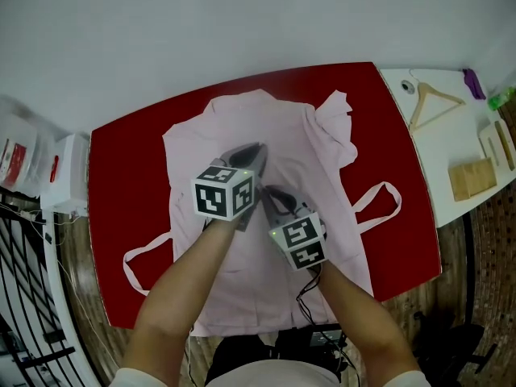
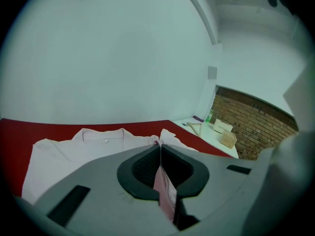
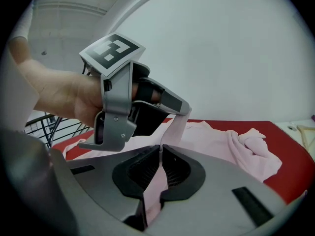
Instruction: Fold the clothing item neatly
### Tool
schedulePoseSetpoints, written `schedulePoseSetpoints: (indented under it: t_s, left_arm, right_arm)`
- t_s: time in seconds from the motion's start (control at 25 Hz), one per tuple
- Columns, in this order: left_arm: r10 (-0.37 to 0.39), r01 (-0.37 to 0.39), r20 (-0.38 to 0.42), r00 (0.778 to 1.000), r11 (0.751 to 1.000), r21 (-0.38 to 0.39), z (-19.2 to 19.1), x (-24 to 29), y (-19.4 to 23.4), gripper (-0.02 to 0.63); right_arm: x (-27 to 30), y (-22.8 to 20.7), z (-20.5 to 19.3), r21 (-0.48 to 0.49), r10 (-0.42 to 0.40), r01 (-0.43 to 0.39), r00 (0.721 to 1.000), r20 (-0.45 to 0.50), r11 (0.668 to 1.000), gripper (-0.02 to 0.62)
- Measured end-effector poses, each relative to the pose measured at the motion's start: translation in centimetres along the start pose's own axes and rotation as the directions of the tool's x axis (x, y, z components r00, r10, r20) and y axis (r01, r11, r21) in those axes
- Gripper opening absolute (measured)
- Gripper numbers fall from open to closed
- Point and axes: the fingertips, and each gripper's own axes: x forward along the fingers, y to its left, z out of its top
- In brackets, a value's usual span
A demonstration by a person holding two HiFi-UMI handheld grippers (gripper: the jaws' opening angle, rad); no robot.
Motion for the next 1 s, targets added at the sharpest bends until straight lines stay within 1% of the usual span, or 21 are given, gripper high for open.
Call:
schedulePoseSetpoints:
  t_s: [0.24,0.36,0.4,0.44,0.48,0.52,0.6,0.72,0.84,1.0]
  left_arm:
    - [0.018,-0.018,-0.033,0.999,1.000,0.000,-1.7,2.0,0.2,0.015]
    - [0.000,0.000,-0.070,0.998,1.000,0.010,-3.2,3.1,0.2,0.023]
    - [-0.012,0.013,-0.086,0.996,1.000,0.007,-3.8,3.3,0.1,0.071]
    - [-0.027,0.027,-0.101,0.994,1.000,0.002,-4.4,3.6,0.0,0.152]
    - [-0.040,0.040,-0.114,0.993,0.999,-0.001,-4.9,3.7,-0.1,0.189]
    - [-0.050,0.051,-0.124,0.991,0.999,0.002,-5.3,3.7,-0.2,0.201]
    - [-0.063,0.066,-0.136,0.989,0.998,0.015,-5.9,3.6,-0.2,0.204]
    - [-0.074,0.077,-0.144,0.987,0.997,0.016,-6.8,3.0,0.0,0.204]
    - [-0.067,0.072,-0.157,0.985,0.997,0.022,-7.6,2.2,0.3,0.204]
    - [-0.059,0.064,-0.163,0.985,0.998,0.026,-8.2,0.8,0.5,0.202]
  right_arm:
    - [0.0,-2.2,-2.0,0.067,-0.027,0.029,0.999,-0.024,0.997,0.029]
    - [0.4,-3.6,-3.6,0.125,-0.047,0.052,0.998,-0.043,0.991,0.029]
    - [0.5,-4.0,-4.1,0.157,-0.051,0.059,0.997,-0.052,0.986,0.029]
    - [0.6,-4.3,-4.6,0.193,-0.053,0.063,0.997,-0.061,0.979,0.029]
    - [0.6,-4.6,-5.1,0.229,-0.052,0.066,0.996,-0.068,0.971,0.030]
    - [0.6,-4.9,-5.5,0.260,-0.051,0.069,0.996,-0.074,0.963,0.031]
    - [0.5,-5.2,-6.4,0.300,-0.052,0.076,0.995,-0.087,0.951,0.031]
    - [0.4,-5.2,-7.0,0.315,-0.054,0.082,0.994,-0.095,0.946,0.031]
    - [0.1,-5.3,-7.0,0.336,-0.058,0.085,0.994,-0.091,0.938,0.032]
    - [-1.2,-6.6,-7.8,0.357,-0.115,0.149,0.987,-0.116,0.922,0.032]
